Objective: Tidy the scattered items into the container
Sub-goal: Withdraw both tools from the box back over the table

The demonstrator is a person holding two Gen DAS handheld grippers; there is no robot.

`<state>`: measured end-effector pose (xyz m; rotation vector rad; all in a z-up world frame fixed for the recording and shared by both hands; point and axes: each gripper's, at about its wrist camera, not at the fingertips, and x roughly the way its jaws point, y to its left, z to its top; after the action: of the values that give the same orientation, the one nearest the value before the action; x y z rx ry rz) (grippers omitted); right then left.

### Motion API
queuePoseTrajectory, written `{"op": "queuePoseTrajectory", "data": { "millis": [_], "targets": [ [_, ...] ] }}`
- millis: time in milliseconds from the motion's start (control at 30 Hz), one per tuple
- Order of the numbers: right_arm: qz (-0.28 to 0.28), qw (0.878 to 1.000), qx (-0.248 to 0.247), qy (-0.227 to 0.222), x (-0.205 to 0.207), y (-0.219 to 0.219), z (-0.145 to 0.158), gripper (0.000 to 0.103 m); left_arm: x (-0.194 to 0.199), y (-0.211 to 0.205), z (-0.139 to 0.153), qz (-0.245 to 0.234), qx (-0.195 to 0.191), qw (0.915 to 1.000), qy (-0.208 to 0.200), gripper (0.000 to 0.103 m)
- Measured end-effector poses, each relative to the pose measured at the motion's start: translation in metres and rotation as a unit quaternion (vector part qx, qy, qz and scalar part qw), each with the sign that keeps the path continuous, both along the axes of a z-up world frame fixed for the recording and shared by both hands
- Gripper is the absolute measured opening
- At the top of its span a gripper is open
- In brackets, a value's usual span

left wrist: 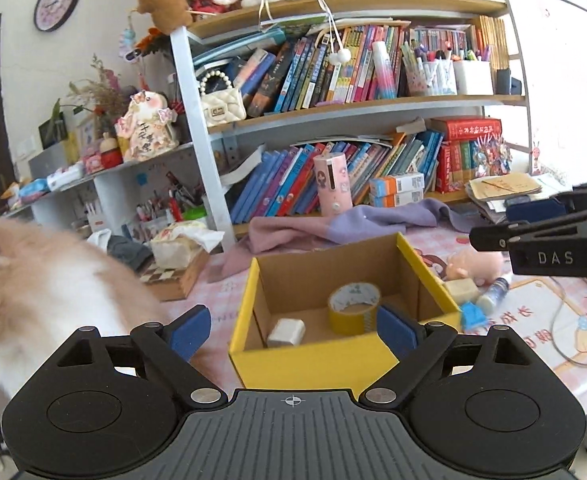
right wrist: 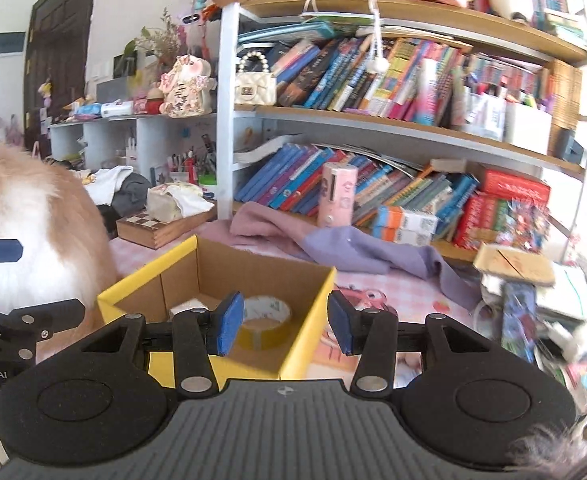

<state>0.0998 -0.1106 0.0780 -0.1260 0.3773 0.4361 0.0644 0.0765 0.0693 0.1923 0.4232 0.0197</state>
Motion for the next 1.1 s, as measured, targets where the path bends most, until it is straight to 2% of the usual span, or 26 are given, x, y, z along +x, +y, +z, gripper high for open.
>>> {"op": "queuePoseTrajectory", "data": {
  "millis": [233, 367, 667, 1100],
  "targets": [
    [-0.038, 0.999, -0.026, -0.004, -0.052, -0.015, -0.031, 0.045, -0.036, -0.01, -0.023, 0.026, -0.022, 0.9994, 0.001, 0.092],
    [-0.059, 0.998, -0.032, 0.007, -0.069, -0.02, -0.049, 0.046, -0.049, -0.013, -0.034, 0.042, -0.028, 0.9987, 0.009, 0.092],
    [-0.056, 0.997, -0.036, 0.037, -0.09, -0.024, -0.058, 0.051, -0.063, -0.013, -0.05, 0.041, -0.06, 0.9964, 0.045, 0.093],
    [-0.057, 0.995, -0.054, 0.054, -0.096, -0.027, -0.07, 0.053, -0.07, -0.022, -0.06, 0.039, -0.059, 0.9945, 0.077, 0.093]
  ]
}}
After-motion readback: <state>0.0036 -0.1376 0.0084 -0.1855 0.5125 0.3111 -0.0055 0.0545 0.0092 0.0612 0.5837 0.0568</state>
